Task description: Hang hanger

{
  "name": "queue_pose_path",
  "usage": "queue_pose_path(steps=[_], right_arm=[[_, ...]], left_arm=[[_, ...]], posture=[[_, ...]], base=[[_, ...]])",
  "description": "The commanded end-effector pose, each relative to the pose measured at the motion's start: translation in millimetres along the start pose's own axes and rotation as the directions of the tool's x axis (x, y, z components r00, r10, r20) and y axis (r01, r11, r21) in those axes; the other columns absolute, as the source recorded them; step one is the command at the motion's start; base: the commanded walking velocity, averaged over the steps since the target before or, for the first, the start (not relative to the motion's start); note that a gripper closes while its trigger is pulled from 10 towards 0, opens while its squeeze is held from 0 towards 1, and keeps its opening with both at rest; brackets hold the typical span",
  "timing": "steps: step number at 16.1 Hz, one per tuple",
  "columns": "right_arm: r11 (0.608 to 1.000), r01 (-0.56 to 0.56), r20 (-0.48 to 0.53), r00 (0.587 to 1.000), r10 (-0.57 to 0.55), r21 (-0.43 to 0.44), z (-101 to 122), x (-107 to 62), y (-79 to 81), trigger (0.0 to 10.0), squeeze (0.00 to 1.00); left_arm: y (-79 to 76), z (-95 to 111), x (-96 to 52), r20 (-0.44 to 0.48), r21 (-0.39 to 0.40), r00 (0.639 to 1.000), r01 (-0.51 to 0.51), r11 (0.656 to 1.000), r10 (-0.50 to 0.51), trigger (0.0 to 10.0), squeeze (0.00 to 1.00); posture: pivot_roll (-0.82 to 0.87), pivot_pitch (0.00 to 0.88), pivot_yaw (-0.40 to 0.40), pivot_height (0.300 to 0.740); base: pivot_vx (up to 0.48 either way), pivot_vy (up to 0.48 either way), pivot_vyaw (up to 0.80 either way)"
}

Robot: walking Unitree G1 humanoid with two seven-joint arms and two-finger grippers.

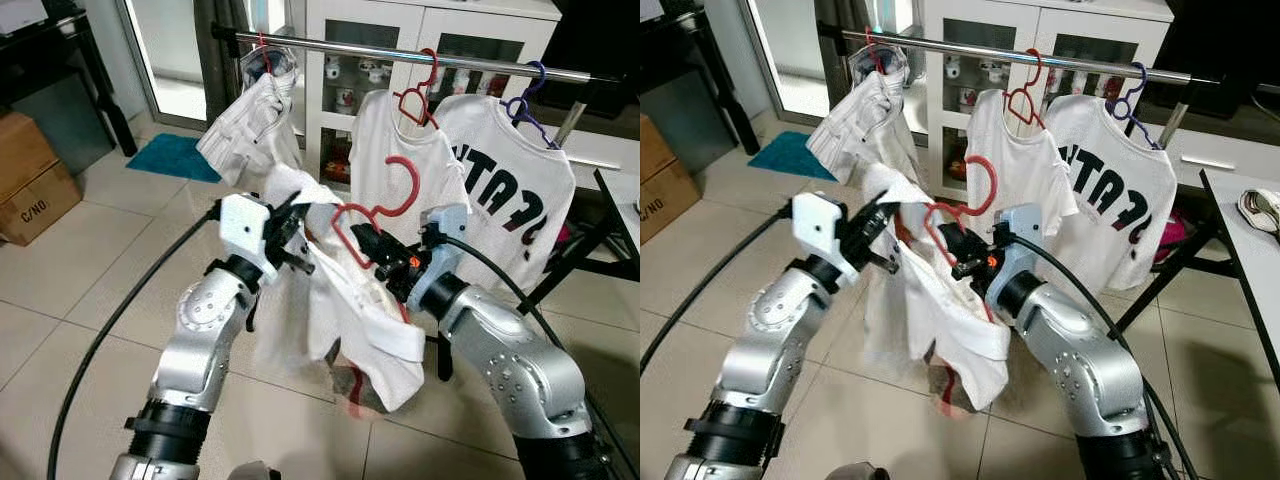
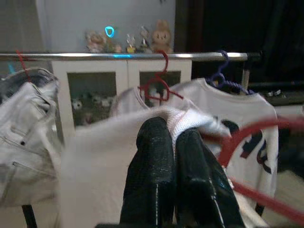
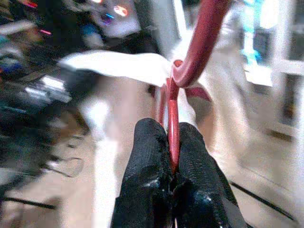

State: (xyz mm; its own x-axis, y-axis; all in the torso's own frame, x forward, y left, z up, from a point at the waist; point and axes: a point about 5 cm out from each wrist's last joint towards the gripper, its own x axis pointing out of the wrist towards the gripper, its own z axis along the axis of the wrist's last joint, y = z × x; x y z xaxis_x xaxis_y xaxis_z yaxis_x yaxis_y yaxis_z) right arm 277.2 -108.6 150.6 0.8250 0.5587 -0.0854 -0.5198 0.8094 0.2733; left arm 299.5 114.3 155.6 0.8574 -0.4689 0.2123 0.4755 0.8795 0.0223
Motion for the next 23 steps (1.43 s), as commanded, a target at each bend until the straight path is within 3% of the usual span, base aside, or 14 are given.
queue_pose_path(steps=[1,7,12,13,14,15,17,18,19,20,21,23], right_arm=[[0.995,0.1,-0.016,0.995,-0.1,-0.019,1.2,-0.6,-13.3,10.0,0.0],[0.956,0.286,0.137,0.946,-0.293,0.067,25.8,-3.1,-39.0,10.0,0.0],[0.987,0.159,0.153,0.975,-0.16,0.019,31.3,2.4,-21.0,10.0,0.0],[0.993,0.115,0.149,0.982,-0.115,0.003,31.4,2.7,-15.7,10.0,0.0],[0.995,0.097,0.14,0.986,-0.094,-0.016,30.7,3.0,-13.6,10.0,0.0],[0.996,0.081,0.135,0.988,-0.077,-0.025,30.1,3.2,-11.7,10.0,0.0],[0.998,0.027,0.112,0.993,-0.021,-0.057,28.9,2.7,-6.4,10.0,0.0],[0.995,-0.046,0.078,0.996,0.053,-0.086,27.8,0.5,-2.2,10.0,0.0],[0.994,-0.06,0.07,0.995,0.067,-0.092,27.6,-0.2,-1.7,10.0,0.0],[0.984,-0.138,0.042,0.989,0.144,-0.112,28.0,-5.9,-0.6,10.0,0.0],[0.979,-0.162,0.035,0.985,0.167,-0.12,28.6,-8.2,-0.6,10.0,0.0],[0.965,-0.234,0.02,0.971,0.238,-0.12,31.7,-15.3,-0.8,10.0,0.0]], left_arm=[[3.9,12.8,-1.2,0.07,0.006,0.997,-0.032,0.999,0.032,0.0,0.0],[14.9,7.9,-8.9,0.035,0.125,0.986,-0.164,0.979,0.161,0.0,0.0],[0.1,-11.2,-7.0,-0.095,0.154,0.993,-0.052,0.987,0.067,0.0,0.0],[-3.9,-14.5,-6.4,-0.133,0.182,0.99,-0.012,0.983,0.037,10.0,0.0],[-10.9,-13.6,-7.7,-0.132,0.152,0.99,0.067,0.986,-0.047,10.0,0.0],[-14.4,-12.7,-8.9,-0.128,0.132,0.987,0.114,0.985,-0.097,10.0,1.0],[-18.2,-11.3,-14.1,-0.145,0.094,0.971,0.207,0.974,-0.192,10.0,1.0],[-12.7,-8.3,-23.0,-0.165,0.064,0.952,0.271,0.96,-0.258,10.0,1.0],[-10.1,-7.3,-24.8,-0.168,0.069,0.951,0.274,0.959,-0.26,10.0,1.0],[13.5,1.7,-29.6,-0.123,0.053,0.977,0.18,0.982,-0.172,10.0,1.0],[24.5,6.2,-31.3,-0.1,0.053,0.987,0.132,0.99,-0.127,10.0,1.0],[61.2,13.7,-36.7,-0.086,0.076,0.996,-0.031,0.997,0.038,10.0,1.0]], posture=[[-0.01,0.0,0.004,0.74],[-0.01,0.0,0.005,0.74],[-0.01,0.0,0.001,0.74],[-0.01,0.0,0.002,0.74],[-0.01,0.0,0.002,0.74],[-0.01,0.0,0.003,0.74],[-0.01,0.0,0.005,0.74],[-0.01,0.0,0.008,0.74],[-0.01,0.0,0.008,0.74],[-0.01,0.0,0.01,0.74],[-0.01,0.0,0.01,0.74],[0.0,0.0,0.007,0.74]], base=[[0.0,0.0,0.0],[0.0,0.0,0.0],[0.0,0.0,0.0],[0.0,0.0,0.0],[0.0,0.0,0.0],[0.0,0.0,0.0],[0.0,0.0,0.0],[0.0,0.0,0.0],[0.0,0.0,0.0],[0.0,0.0,0.0],[0.0,0.0,0.0],[0.0,0.0,0.0]])
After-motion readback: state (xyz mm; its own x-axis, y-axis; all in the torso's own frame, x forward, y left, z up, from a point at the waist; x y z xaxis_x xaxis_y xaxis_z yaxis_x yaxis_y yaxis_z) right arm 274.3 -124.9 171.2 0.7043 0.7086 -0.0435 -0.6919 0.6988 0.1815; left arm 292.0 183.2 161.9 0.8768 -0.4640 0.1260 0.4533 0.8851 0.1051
